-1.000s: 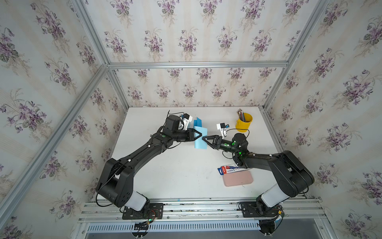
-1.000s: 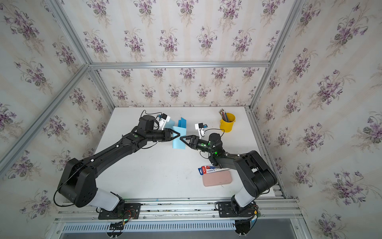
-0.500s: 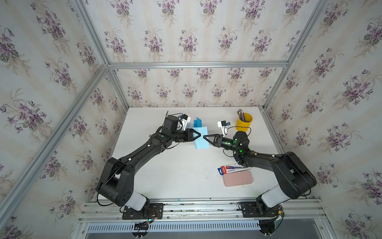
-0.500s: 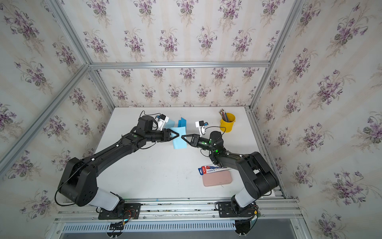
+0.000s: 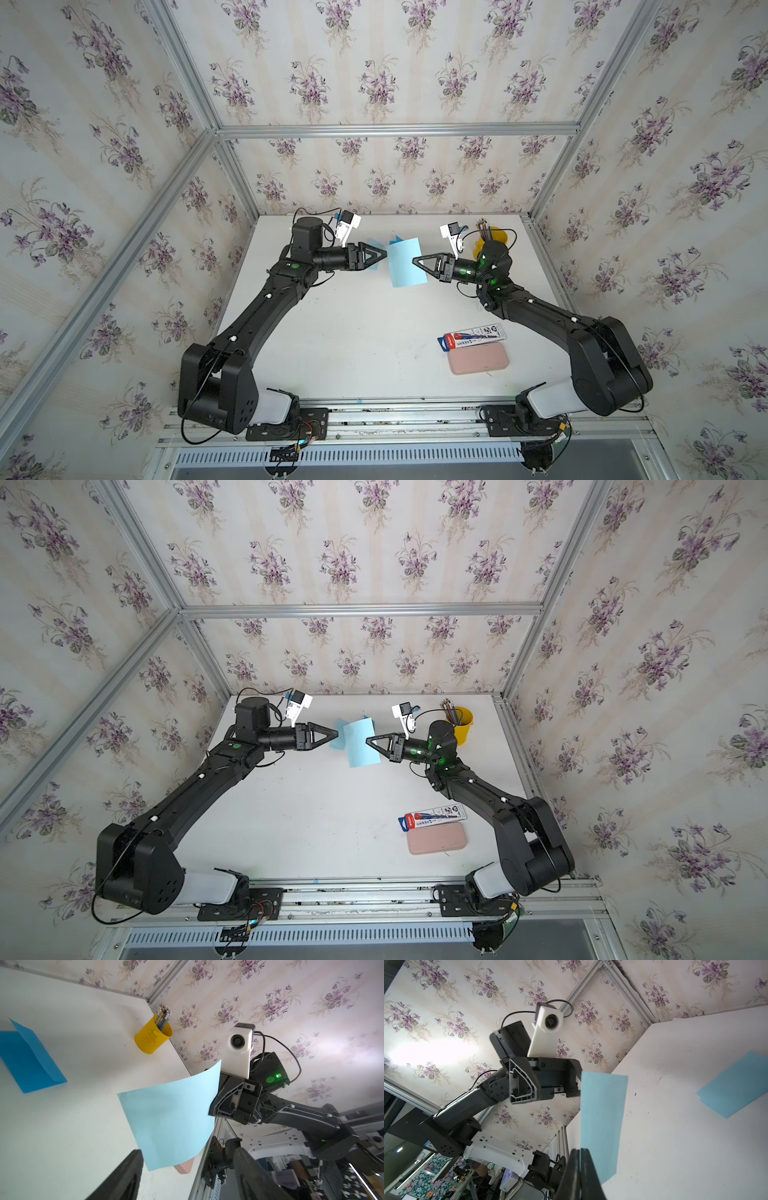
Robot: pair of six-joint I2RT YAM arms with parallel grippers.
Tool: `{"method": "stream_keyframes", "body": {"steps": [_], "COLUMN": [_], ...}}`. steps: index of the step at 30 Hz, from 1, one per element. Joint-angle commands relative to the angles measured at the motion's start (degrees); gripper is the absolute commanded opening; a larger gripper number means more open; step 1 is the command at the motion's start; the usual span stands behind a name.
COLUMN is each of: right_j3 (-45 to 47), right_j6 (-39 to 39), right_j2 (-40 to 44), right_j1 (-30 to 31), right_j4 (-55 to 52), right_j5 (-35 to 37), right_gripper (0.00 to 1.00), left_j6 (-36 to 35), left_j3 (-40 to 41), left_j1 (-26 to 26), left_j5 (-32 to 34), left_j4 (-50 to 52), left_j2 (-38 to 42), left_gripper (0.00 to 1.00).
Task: Fold the square paper along the opposite sides
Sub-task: Pick up the paper from the center of the board.
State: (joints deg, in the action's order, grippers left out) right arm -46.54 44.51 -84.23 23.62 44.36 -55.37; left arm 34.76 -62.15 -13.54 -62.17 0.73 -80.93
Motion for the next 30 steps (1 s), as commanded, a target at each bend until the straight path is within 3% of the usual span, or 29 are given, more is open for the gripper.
{"method": "stream_keyframes", "body": {"steps": [1,8,12,15,22,30], "right_j3": [-0.65,-0.34,-0.21,0.11,1.13,2.11], "right_j6": [2.13,8.37,9.51,9.89,7.84,7.39], "right_j2": [0.8,0.84,0.23,-0.31,0.6,1.9], "right_j1": [0.03,0.09,0.16,0.29,0.29,0.29], "right_j4": [2.99,10.7,12.13,12.54,9.32,8.71], "right_j5": [-3.16,-2.68,-0.28,1.59,5.2,7.4], "right_gripper": [0.0,0.0,0.0,0.0,0.0,0.0], "left_j6": [6.31,16.36,21.03,23.42,25.79,25.75], "left_j3": [2.42,7.04,8.99,9.73,10.69,11.68], "left_j1": [0.27,0.14,0.12,0.09,0.09,0.14], "left_j5": [-6.95,-9.07,-9.02,-9.01,-8.5,-7.61], "left_j4": [-12.5,-29.42,-37.23,-41.06,-45.29,-45.73], "left_j2": [-1.89,-3.58,-3.89,-3.93,-3.75,-3.29], "left_gripper": [0.77,0.78,0.75,0.69,0.44,0.3]}}
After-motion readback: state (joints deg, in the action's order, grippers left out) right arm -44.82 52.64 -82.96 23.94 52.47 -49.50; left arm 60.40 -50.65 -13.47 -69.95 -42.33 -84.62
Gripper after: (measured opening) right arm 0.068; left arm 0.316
